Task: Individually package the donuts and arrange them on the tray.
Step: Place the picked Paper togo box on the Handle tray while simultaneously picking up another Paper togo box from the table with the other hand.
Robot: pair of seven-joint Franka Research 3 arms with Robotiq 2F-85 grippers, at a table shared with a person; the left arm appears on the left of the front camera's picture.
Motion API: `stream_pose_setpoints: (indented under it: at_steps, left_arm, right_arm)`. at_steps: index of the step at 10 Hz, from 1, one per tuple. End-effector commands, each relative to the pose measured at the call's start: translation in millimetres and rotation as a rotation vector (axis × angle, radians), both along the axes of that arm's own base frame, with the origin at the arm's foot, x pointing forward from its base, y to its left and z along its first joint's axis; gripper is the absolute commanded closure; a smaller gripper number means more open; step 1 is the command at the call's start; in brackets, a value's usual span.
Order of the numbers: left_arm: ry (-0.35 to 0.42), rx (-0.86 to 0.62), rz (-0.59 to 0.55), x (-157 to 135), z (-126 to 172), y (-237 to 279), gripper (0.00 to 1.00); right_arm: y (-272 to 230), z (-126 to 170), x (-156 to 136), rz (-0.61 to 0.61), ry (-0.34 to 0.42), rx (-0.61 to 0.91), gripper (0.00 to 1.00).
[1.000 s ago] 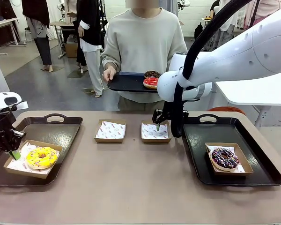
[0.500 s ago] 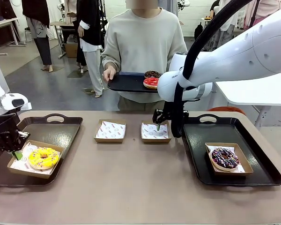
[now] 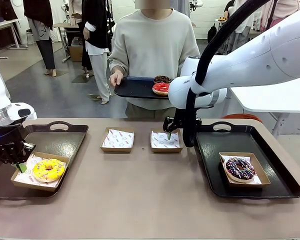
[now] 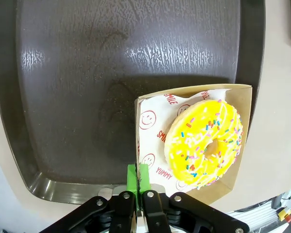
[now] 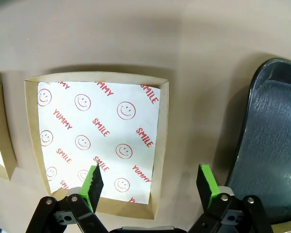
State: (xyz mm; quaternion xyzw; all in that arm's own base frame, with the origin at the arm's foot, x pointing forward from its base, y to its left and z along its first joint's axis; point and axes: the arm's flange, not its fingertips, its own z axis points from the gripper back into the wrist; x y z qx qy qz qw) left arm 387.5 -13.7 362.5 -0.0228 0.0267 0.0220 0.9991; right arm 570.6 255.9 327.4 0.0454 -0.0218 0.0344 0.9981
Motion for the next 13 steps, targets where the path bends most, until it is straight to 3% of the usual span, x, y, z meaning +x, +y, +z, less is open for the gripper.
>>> stream_pose_setpoints:
  at_steps: [1,2,3,4,5,6,7,8,9,10,13]
  left_arm:
    - [-0.009,0.045,0.025,-5.4,-8.1,-4.1,0.99]
    - [-0.005,0.049,0.023,-5.4,-9.4,-4.8,0.99]
    - [0.000,0.048,0.018,-5.7,-9.5,-5.6,0.73]
    - [0.001,0.045,0.018,-5.8,-9.5,-5.1,0.42]
    - [0.004,0.043,0.016,-6.0,-9.7,-5.3,0.17]
    - [0.007,0.040,0.014,-6.2,-10.0,-5.4,0.00]
    - [0.010,0.036,0.012,-6.5,-10.1,-5.2,0.00]
    - [0.009,0.033,0.013,-6.7,-9.5,-4.8,0.00]
    - [0.006,0.025,0.013,-7.7,-8.3,-4.3,0.11]
    - [0.001,0.000,0.016,-8.8,-6.3,-3.5,0.02]
    - [-0.010,-0.044,0.014,-12.7,-1.6,-0.9,0.00]
  right_arm:
    - [-4.3,-2.8,-5.7,-0.009,-0.030,-0.010,0.00]
    - [-4.5,-2.6,-5.9,-0.005,-0.027,-0.007,0.00]
    - [-4.4,-2.7,-6.1,0.006,-0.023,-0.001,0.58]
    - [-4.2,-2.1,-6.4,0.008,-0.021,-0.001,0.59]
    - [-3.9,-1.8,-6.4,0.009,-0.024,0.000,1.00]
    - [-4.1,-1.9,-6.6,0.007,-0.024,0.001,0.63]
    - [-4.7,-2.4,-6.5,0.002,-0.025,0.002,1.00]
    - [-5.0,-2.9,-6.7,-0.004,-0.024,-0.001,1.00]
    - [-5.0,-2.8,-7.3,-0.007,-0.024,-0.003,1.00]
    - [-4.6,-2.6,-7.9,-0.007,-0.031,-0.013,1.00]
    - [-3.9,0.4,-9.7,-0.020,-0.047,-0.020,1.00]
